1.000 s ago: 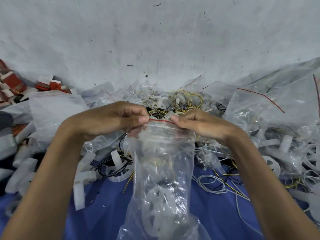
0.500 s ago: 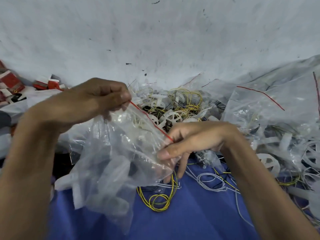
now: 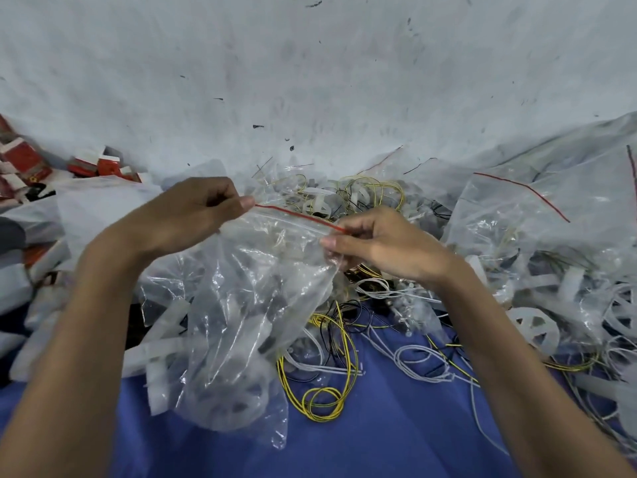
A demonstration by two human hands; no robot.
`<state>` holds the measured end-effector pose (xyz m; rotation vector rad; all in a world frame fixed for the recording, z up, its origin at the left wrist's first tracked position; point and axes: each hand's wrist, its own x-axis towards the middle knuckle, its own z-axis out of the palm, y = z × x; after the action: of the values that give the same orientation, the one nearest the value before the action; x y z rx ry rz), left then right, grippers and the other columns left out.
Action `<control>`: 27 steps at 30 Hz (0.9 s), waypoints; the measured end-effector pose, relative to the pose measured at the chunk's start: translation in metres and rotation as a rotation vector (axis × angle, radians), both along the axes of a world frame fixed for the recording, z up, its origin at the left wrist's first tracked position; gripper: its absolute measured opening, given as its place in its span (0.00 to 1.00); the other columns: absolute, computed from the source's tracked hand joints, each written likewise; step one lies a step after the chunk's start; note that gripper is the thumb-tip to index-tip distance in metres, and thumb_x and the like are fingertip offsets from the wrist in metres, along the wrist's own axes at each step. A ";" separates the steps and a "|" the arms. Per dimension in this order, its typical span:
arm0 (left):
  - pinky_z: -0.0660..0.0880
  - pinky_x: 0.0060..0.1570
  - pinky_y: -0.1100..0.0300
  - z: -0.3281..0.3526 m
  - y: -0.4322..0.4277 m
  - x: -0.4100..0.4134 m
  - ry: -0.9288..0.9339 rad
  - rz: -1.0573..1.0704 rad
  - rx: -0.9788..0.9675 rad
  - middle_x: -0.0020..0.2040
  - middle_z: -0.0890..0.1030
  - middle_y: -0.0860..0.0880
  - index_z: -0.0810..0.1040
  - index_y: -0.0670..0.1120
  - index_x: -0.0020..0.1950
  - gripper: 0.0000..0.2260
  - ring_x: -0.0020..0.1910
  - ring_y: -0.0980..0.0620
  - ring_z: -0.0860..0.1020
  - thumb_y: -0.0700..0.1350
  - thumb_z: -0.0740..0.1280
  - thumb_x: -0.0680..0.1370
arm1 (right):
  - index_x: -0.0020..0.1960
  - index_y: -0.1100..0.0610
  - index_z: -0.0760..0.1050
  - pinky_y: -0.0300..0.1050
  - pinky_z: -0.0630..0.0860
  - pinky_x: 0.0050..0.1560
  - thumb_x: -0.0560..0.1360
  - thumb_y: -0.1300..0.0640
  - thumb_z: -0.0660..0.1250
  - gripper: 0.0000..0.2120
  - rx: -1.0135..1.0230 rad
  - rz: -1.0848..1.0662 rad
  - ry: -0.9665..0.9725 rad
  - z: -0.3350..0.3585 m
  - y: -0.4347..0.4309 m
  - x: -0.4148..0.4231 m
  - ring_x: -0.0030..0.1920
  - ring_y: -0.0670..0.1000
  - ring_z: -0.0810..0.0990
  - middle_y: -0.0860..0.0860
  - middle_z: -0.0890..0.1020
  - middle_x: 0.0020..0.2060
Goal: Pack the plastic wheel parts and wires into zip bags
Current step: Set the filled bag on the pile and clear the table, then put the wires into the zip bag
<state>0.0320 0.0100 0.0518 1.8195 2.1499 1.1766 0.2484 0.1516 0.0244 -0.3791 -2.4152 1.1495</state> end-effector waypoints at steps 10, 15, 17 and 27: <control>0.65 0.38 0.57 -0.007 0.002 -0.013 0.214 0.189 0.024 0.33 0.72 0.47 0.74 0.43 0.39 0.13 0.35 0.49 0.69 0.51 0.63 0.78 | 0.53 0.49 0.75 0.36 0.78 0.36 0.74 0.62 0.68 0.11 -0.097 0.000 0.064 -0.004 0.008 0.001 0.32 0.43 0.80 0.48 0.84 0.34; 0.66 0.37 0.63 -0.011 -0.001 -0.029 0.272 0.318 -0.036 0.35 0.76 0.47 0.75 0.44 0.38 0.13 0.37 0.50 0.73 0.51 0.64 0.78 | 0.51 0.51 0.78 0.32 0.75 0.34 0.76 0.58 0.67 0.06 -0.001 -0.111 0.030 -0.006 0.016 0.006 0.33 0.43 0.80 0.48 0.84 0.34; 0.66 0.36 0.64 -0.013 -0.002 -0.034 0.271 0.357 -0.063 0.35 0.77 0.49 0.76 0.46 0.37 0.12 0.37 0.54 0.73 0.51 0.65 0.78 | 0.49 0.52 0.79 0.33 0.76 0.35 0.76 0.58 0.67 0.04 0.017 -0.158 0.018 -0.008 0.020 0.007 0.36 0.45 0.81 0.49 0.84 0.36; 0.71 0.54 0.52 -0.011 0.006 -0.022 0.273 0.367 -0.179 0.44 0.80 0.53 0.74 0.55 0.40 0.10 0.47 0.48 0.75 0.49 0.59 0.80 | 0.51 0.56 0.80 0.37 0.73 0.51 0.73 0.56 0.70 0.07 0.237 -0.265 -0.238 -0.031 0.038 0.001 0.48 0.46 0.79 0.46 0.81 0.49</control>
<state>0.0099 0.0157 0.0407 1.6367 2.7317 0.7849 0.2496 0.1891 -0.0063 -0.7675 -2.5681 0.7290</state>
